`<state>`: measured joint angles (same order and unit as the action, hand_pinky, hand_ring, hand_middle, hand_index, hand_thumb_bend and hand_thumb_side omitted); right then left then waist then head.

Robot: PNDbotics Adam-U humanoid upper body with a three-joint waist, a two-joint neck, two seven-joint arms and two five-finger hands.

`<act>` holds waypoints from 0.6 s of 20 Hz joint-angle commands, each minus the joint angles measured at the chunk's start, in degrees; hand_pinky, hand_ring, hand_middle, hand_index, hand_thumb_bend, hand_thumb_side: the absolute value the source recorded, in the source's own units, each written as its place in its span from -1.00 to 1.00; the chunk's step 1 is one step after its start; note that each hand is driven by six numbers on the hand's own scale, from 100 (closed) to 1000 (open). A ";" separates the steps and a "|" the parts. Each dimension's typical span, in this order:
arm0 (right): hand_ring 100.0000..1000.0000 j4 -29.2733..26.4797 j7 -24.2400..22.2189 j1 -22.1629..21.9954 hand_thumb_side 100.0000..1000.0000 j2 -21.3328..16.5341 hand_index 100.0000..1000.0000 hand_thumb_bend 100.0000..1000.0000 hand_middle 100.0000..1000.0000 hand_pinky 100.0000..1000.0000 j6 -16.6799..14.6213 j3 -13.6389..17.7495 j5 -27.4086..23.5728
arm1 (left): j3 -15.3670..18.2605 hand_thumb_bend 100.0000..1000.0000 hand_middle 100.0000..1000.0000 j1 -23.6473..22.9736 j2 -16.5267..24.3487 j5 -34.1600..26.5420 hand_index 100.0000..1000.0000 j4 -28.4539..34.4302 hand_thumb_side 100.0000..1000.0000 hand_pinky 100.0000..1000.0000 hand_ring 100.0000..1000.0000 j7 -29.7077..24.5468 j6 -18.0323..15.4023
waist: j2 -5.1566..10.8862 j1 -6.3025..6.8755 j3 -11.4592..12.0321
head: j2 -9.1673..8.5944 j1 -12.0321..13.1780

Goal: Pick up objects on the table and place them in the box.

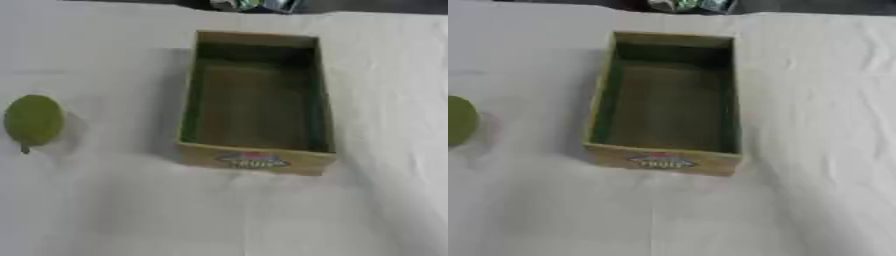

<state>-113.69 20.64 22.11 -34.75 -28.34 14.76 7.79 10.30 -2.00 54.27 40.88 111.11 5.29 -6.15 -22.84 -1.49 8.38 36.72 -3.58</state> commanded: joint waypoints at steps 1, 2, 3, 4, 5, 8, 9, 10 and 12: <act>0.49 -0.91 -0.01 0.41 -0.32 -2.23 0.61 -1.00 0.10 0.66 -0.32 0.16 0.19 | -0.97 -0.39 0.73 1.41 4.25 0.17 0.92 -1.53 -0.04 0.98 0.76 -2.63 -0.79 | 1.04 0.24 -0.08 | -0.07 0.32; 0.49 -0.91 0.04 0.52 -0.31 -2.25 0.61 -1.00 0.10 0.66 -0.39 0.09 0.09 | -1.92 -0.35 0.73 2.15 5.07 0.19 0.93 -2.33 0.30 0.99 0.77 -4.01 -1.36 | 1.03 0.22 -0.19 | -0.14 0.44; 0.49 -0.91 0.06 0.57 -0.31 -2.26 0.61 -1.00 0.10 0.66 -0.43 0.01 0.01 | -2.85 -0.32 0.73 2.95 5.74 0.18 0.92 -3.02 0.46 0.99 0.77 -5.36 -2.10 | 1.00 0.21 -0.26 | -0.18 0.51; 0.49 -0.91 0.06 0.58 -0.31 -2.27 0.61 -1.00 0.10 0.66 -0.45 -0.02 -0.04 | -3.38 -0.32 0.73 3.58 6.10 0.11 0.92 -3.57 0.46 0.99 0.77 -6.31 -2.68 | 1.00 0.20 -0.27 | -0.19 0.52; 0.49 -0.91 0.01 0.61 -0.31 -2.27 0.61 -1.00 0.10 0.66 -0.47 -0.08 -0.05 | -4.04 -0.24 0.72 4.05 6.58 0.14 0.92 -4.03 0.65 0.99 0.76 -7.21 -3.17 | 0.96 0.20 -0.33 | -0.18 0.58; 0.49 -0.91 -0.24 0.70 -0.29 -2.15 0.61 -1.00 0.10 0.66 -0.44 -0.28 -0.13 | -6.20 -0.25 0.68 5.57 7.70 0.00 0.93 -5.58 0.72 0.96 0.74 -9.91 -3.48 | 0.91 0.27 -0.47 | -0.15 0.80; 0.49 -0.91 -0.30 0.71 -0.29 -2.12 0.61 -1.00 0.10 0.67 -0.42 -0.33 -0.17 | -6.79 -0.25 0.68 5.98 7.95 -0.24 0.93 -5.89 0.73 0.96 0.74 -10.67 -3.47 | 0.91 0.29 -0.51 | -0.18 0.85; 0.49 -0.91 -0.37 0.71 -0.28 -2.10 0.61 -1.00 0.10 0.67 -0.41 -0.37 -0.20 | -7.39 -0.27 0.68 6.38 8.20 -0.54 0.93 -6.07 0.74 0.96 0.74 -11.42 -3.50 | 0.91 0.30 -0.55 | -0.22 0.88; 0.49 -0.91 -0.48 0.76 -0.28 -2.04 0.61 -1.00 0.10 0.67 -0.37 -0.45 -0.29 | -8.62 -0.28 0.69 7.31 8.54 -1.43 0.93 -6.03 0.74 0.96 0.74 -12.84 -3.92 | 0.94 0.34 -0.66 | -0.33 0.98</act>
<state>-113.69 20.34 22.19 -35.01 -28.62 14.06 7.79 1.76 4.80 60.17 40.05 104.94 -6.66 -9.93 -22.94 -1.43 7.75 36.71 -2.81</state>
